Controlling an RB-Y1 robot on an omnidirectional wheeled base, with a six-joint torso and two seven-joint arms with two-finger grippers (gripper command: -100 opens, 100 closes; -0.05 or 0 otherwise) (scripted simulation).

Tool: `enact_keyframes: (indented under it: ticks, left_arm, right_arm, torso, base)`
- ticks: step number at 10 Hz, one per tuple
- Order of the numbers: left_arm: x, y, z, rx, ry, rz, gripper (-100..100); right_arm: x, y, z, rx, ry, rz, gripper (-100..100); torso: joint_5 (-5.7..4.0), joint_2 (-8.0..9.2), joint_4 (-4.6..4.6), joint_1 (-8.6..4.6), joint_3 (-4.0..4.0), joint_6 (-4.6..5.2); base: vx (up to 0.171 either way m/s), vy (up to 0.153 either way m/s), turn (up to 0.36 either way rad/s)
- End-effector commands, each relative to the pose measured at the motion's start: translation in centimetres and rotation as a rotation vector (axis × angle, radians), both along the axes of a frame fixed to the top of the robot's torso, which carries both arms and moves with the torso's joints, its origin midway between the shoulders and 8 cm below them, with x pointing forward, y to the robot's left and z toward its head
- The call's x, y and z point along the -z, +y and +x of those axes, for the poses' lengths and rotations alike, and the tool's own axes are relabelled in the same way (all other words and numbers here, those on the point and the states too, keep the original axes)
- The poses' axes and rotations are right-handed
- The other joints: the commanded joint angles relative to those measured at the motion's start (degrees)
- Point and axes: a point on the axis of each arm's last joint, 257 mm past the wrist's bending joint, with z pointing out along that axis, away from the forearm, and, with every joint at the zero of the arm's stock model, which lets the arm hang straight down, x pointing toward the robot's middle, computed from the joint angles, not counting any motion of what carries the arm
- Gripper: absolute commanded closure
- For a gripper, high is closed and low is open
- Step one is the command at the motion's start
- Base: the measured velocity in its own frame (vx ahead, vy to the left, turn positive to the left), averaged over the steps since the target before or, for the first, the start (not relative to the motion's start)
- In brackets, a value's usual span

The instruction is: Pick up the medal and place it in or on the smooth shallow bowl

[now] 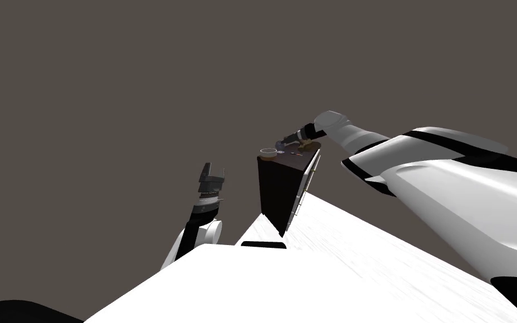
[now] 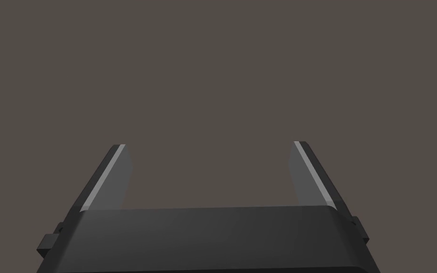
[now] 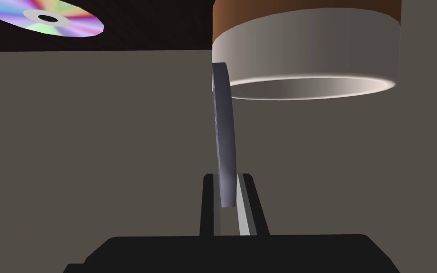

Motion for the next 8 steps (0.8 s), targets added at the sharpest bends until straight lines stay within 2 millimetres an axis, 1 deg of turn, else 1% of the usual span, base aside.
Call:
enact_keyframes:
  ticks: [1,4,5,8]
  left_arm:
    - [0.0,0.0,0.0,0.0,0.0,0.0,0]
    - [0.0,0.0,0.0,0.0,0.0,0.0,0]
    - [0.0,0.0,0.0,0.0,0.0,0.0,0]
    - [0.0,0.0,0.0,0.0,0.0,0.0,0]
  right_arm:
    - [-0.3,0.9,0.2,-0.009,0.003,-0.003,100]
    - [-1.1,3.5,0.4,-0.027,0.002,-0.029,100]
    - [-1.1,3.5,0.4,-0.027,0.002,-0.029,100]
    - [-2.0,5.7,0.4,-0.041,-0.001,-0.06,100]
  torso:
    - [0.0,0.0,0.0,0.0,0.0,0.0]
    - [0.17,-0.02,-0.05,0.56,-0.03,-0.3]
    - [0.21,-0.01,-0.05,0.68,-0.03,-0.34]
    - [0.19,-0.04,-0.06,0.66,-0.05,-0.33]
  base:
    - [-0.003,0.024,-0.007]
    - [-0.003,0.032,-0.034]
    - [0.001,0.029,0.0]
    - [0.001,0.025,-0.03]
